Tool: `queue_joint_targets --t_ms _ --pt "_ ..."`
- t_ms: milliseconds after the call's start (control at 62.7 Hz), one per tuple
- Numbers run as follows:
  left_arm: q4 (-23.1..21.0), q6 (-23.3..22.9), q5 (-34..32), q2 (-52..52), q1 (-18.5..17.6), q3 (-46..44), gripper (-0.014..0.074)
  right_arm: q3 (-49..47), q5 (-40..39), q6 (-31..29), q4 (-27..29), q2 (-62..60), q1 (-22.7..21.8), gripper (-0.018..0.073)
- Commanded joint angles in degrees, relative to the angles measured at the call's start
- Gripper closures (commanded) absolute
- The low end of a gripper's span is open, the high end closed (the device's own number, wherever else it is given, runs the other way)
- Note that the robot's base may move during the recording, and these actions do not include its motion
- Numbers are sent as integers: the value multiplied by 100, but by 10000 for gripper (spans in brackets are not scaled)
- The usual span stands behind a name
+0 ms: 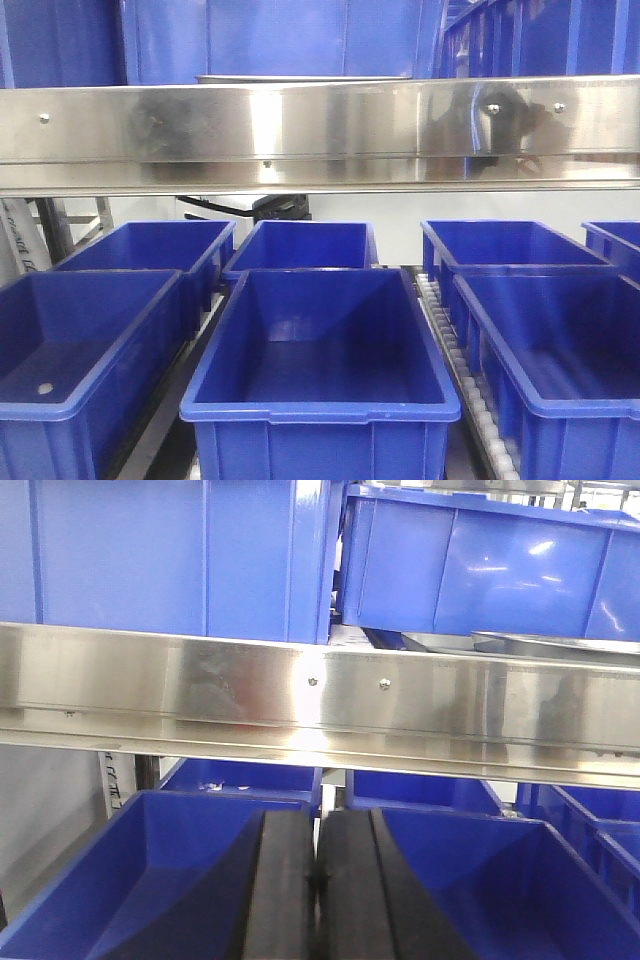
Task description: Stack silver trays without gaps
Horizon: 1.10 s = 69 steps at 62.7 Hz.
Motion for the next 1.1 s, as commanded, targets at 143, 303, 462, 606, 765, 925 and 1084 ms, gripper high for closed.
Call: queue_joint_targets --t_ms 143,303,462,606,765,925,1084 --pt "-47 6 -134 -32 -8 -7 592 -4 -135 -14 -1 -48 12 638" --pt "-58 35 -135 -32 -54 -7 592 -4 -135 -14 -1 -48 12 638" --pt "-58 155 -135 -32 -54 -7 592 -4 -135 -14 -1 -48 12 638" --pt "66 153 -135 -32 -54 -7 592 -4 -135 -14 -1 -48 12 638" --pt "129 153 -135 -32 -54 -7 592 -4 -135 -14 -1 -48 12 638" --pt "183 153 -135 -32 -54 -7 592 -4 -135 -14 -1 -48 12 638" --pt "112 153 -135 -32 -54 -7 592 -4 -135 -14 -1 -48 12 638"
